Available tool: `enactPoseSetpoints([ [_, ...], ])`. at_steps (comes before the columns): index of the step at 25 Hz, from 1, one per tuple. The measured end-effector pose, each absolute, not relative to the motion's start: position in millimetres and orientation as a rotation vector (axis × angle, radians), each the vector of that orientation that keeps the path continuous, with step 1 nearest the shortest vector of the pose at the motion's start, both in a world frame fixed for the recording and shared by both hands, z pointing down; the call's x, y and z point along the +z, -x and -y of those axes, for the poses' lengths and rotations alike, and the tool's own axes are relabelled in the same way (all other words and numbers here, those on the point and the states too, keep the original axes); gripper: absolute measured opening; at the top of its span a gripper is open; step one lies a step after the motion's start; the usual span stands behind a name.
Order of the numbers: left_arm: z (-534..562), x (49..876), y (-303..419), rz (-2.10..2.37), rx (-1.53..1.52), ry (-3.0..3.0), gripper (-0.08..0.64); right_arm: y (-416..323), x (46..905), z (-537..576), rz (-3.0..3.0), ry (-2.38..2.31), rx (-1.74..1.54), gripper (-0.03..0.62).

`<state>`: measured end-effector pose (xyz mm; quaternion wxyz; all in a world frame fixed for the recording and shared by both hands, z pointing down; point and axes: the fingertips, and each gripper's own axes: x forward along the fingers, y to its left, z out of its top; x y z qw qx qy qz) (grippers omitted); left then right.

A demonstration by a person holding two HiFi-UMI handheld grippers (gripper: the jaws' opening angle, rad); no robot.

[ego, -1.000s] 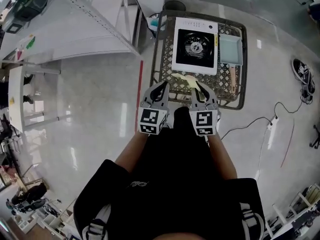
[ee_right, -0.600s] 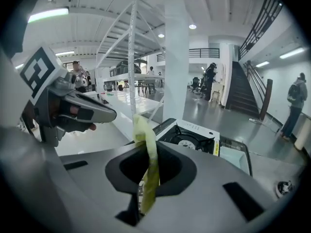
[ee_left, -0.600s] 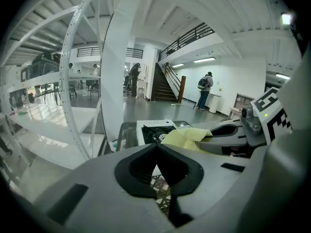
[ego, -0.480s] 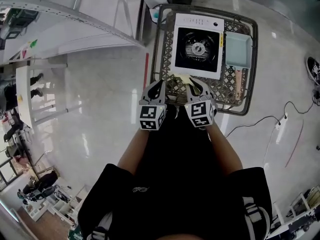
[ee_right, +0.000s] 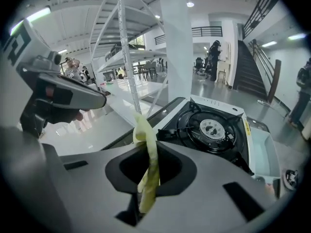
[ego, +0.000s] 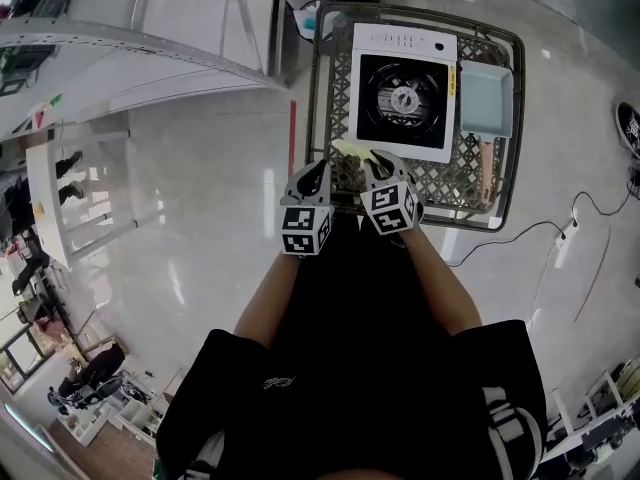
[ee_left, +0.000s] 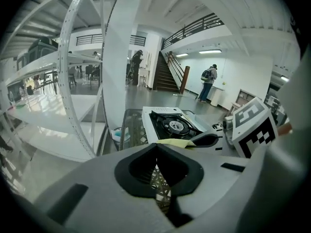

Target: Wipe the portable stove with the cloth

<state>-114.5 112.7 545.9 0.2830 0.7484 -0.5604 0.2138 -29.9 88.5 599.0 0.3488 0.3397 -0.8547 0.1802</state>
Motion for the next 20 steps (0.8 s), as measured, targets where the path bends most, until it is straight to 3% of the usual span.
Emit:
enactPoseSetpoints([
  [20,-90,577,112,1.362,0.566,-1.999,0.016,30,630,-69,2.123,-0.964,0.46,0.018],
])
